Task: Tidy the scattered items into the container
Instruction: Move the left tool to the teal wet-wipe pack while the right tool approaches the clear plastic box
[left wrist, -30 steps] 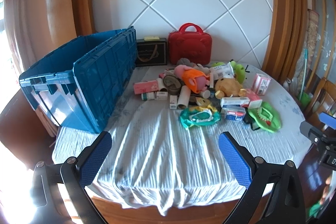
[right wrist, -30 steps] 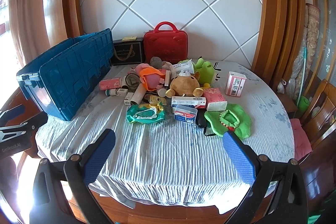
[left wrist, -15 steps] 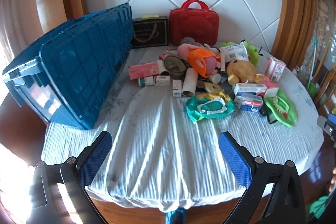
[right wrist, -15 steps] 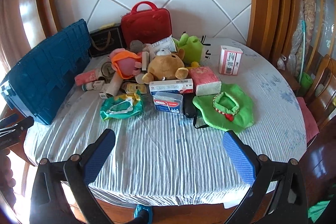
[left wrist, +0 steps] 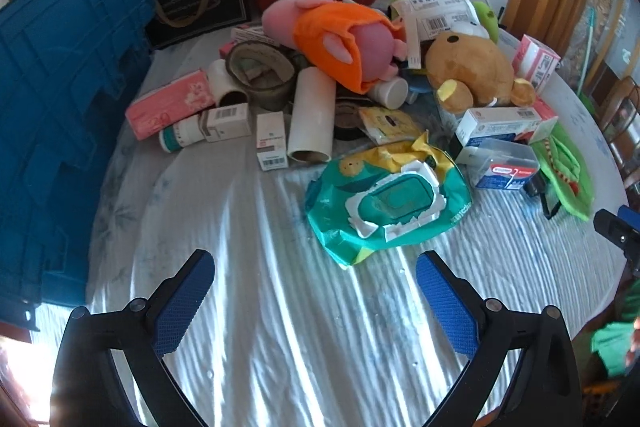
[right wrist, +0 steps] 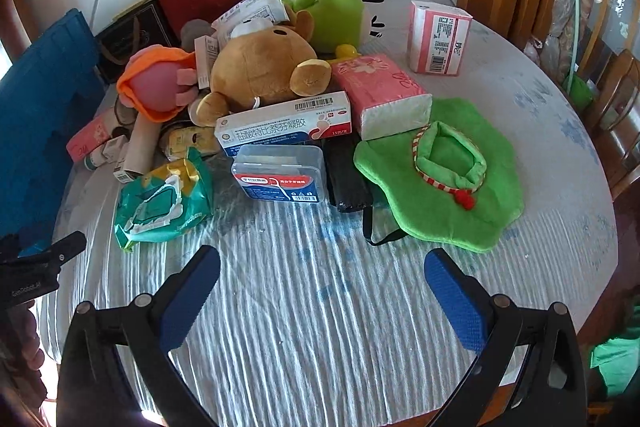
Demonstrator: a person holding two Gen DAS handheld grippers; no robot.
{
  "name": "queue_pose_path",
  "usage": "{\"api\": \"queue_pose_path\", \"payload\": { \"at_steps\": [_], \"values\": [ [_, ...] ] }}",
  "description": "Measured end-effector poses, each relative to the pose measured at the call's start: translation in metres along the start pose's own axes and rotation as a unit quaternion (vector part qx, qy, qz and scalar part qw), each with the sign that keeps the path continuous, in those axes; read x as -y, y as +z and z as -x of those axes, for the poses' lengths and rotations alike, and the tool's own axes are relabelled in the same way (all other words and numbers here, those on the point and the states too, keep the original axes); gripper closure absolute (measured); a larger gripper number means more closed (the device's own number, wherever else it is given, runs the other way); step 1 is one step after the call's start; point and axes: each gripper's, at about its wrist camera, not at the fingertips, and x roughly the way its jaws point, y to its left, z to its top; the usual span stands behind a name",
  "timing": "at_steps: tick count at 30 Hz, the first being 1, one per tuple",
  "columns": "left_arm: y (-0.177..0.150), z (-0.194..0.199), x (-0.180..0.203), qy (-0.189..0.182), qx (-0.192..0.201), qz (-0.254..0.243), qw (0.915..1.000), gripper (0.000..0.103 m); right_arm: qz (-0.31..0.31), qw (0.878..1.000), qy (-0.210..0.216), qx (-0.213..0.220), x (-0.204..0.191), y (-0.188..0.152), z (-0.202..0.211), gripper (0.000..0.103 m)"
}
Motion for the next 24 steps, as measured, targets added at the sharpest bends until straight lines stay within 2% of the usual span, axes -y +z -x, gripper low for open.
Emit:
{"api": "queue_pose_path", "payload": {
  "at_steps": [2, 4, 5, 7, 10, 11, 14, 16, 19, 21, 24],
  "values": [
    [0.003, -0.017, 0.004, -0.007, -0.02, 0.008, 0.9997, 0.007, 0.008, 1.0, 0.0, -0.01, -0.001, 0.007, -0.01, 0.0],
    [0.004, -0.03, 0.008, -0.007, -0.037, 0.014, 0.9992, 0.019, 0.019, 1.0, 0.002, -0.019, -0.001, 0.016, -0.021, 0.001],
    [0.003, -0.035, 0.01, -0.005, -0.043, 0.017, 0.9989, 0.022, 0.023, 0.999, 0.008, -0.023, -0.001, 0.02, -0.027, 0.003],
    [0.002, -0.046, 0.014, -0.003, -0.057, 0.022, 0.9981, 0.027, 0.035, 0.999, 0.024, -0.034, -0.002, 0.029, -0.04, 0.012],
    [0.001, -0.063, 0.02, 0.0, -0.077, 0.03, 0.9966, 0.039, 0.058, 0.997, 0.036, -0.045, -0.005, 0.043, -0.059, 0.017],
    [0.0, -0.068, 0.022, 0.001, -0.084, 0.033, 0.9959, 0.044, 0.062, 0.996, 0.041, -0.046, -0.005, 0.048, -0.065, 0.018],
    [-0.001, -0.084, 0.028, 0.005, -0.104, 0.041, 0.9937, 0.049, 0.072, 0.995, 0.054, -0.051, -0.007, 0.062, -0.081, 0.018],
    [-0.002, -0.095, 0.03, 0.009, -0.116, 0.047, 0.9921, 0.057, 0.079, 0.993, 0.066, -0.058, -0.01, 0.067, -0.093, 0.018],
    [0.004, -0.105, 0.013, 0.036, -0.116, 0.069, 0.9902, 0.057, 0.094, 0.99, 0.078, -0.071, -0.017, 0.072, -0.108, 0.018],
    [0.013, -0.108, 0.001, 0.069, -0.11, 0.076, 0.9886, 0.057, 0.098, 0.987, 0.094, -0.084, -0.021, 0.071, -0.118, 0.018],
    [0.026, -0.11, -0.015, 0.092, -0.098, 0.089, 0.9869, 0.057, 0.107, 0.982, 0.112, -0.108, -0.03, 0.063, -0.124, 0.018]
  ]
}}
